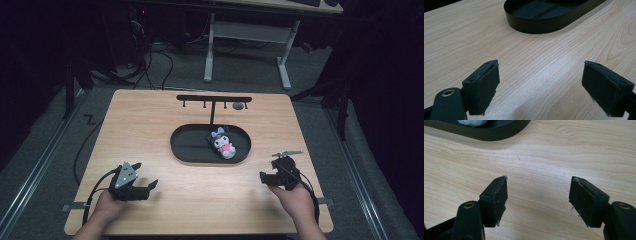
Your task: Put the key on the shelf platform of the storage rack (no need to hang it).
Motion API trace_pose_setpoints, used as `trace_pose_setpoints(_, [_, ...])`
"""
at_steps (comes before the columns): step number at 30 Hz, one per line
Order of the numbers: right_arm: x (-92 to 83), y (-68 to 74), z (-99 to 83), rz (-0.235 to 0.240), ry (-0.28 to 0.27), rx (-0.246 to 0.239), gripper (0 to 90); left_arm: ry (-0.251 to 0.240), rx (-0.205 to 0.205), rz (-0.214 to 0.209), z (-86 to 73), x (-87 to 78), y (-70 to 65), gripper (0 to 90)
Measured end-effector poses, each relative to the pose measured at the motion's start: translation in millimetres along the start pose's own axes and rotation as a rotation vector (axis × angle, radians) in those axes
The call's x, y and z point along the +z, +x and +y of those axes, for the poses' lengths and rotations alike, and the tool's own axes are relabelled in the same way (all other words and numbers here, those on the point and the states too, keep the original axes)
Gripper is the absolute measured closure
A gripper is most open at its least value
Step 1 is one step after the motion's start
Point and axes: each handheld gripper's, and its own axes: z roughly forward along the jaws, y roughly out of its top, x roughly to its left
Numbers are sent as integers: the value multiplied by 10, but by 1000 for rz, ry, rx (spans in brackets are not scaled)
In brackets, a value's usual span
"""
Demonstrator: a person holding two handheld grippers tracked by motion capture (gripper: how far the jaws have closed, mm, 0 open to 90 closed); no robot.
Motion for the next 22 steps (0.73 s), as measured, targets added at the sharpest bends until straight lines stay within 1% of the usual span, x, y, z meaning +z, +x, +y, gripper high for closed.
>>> trace_pose_setpoints(1, [-17,18,-68,-4,-35,3,316,0,0,0,0,1,0,154])
trace_pose_setpoints(2, [-17,18,-68,-4,-35,3,316,0,0,0,0,1,0,154])
trace_pose_setpoints(3, [-33,44,-193,11,-96,22,316,-1,0,0,0,2,0,154])
trace_pose_setpoints(4, [-33,44,-193,11,-96,22,316,-1,0,0,0,2,0,154])
trace_pose_setpoints(5, [-17,71,-332,10,-158,26,315,-2,1,0,1,3,0,154])
trace_pose_setpoints(6, [5,83,-406,8,-194,22,315,-2,1,0,1,3,0,154])
trace_pose_setpoints(7, [30,96,-477,3,-218,17,313,-2,2,1,2,4,-1,154])
trace_pose_setpoints(8, [30,96,-477,3,-218,17,313,-2,2,1,2,4,-1,154])
trace_pose_setpoints(9, [61,107,-549,-2,-244,14,310,-1,3,1,2,4,-2,154])
trace_pose_setpoints(10, [119,132,-691,-6,-307,7,302,0,3,3,2,4,-3,154])
trace_pose_setpoints(11, [138,147,-772,-13,-335,-8,304,-1,2,3,4,5,-2,154])
trace_pose_setpoints(12, [129,165,-809,-16,-326,-34,288,0,0,1,5,6,0,154])
trace_pose_setpoints(13, [129,165,-809,-16,-326,-34,288,0,0,1,5,6,0,154])
trace_pose_setpoints(14, [98,174,-810,-10,-335,-66,271,2,1,2,6,9,1,154])
trace_pose_setpoints(15, [48,179,-832,-34,-377,-88,274,1,-1,3,9,10,4,154])
trace_pose_setpoints(17, [32,161,-845,-26,-403,-55,275,1,-1,5,12,10,3,154])
trace_pose_setpoints(18, [32,161,-845,-26,-403,-55,275,1,-1,5,12,10,3,154])
trace_pose_setpoints(20, [32,128,-849,-22,-416,-32,275,-1,5,3,12,7,-3,154])
trace_pose_setpoints(21, [41,118,-857,-14,-414,-23,275,-2,4,2,13,5,-1,154])
trace_pose_setpoints(22, [41,118,-857,-14,-414,-23,275,-2,4,2,13,5,-1,154])
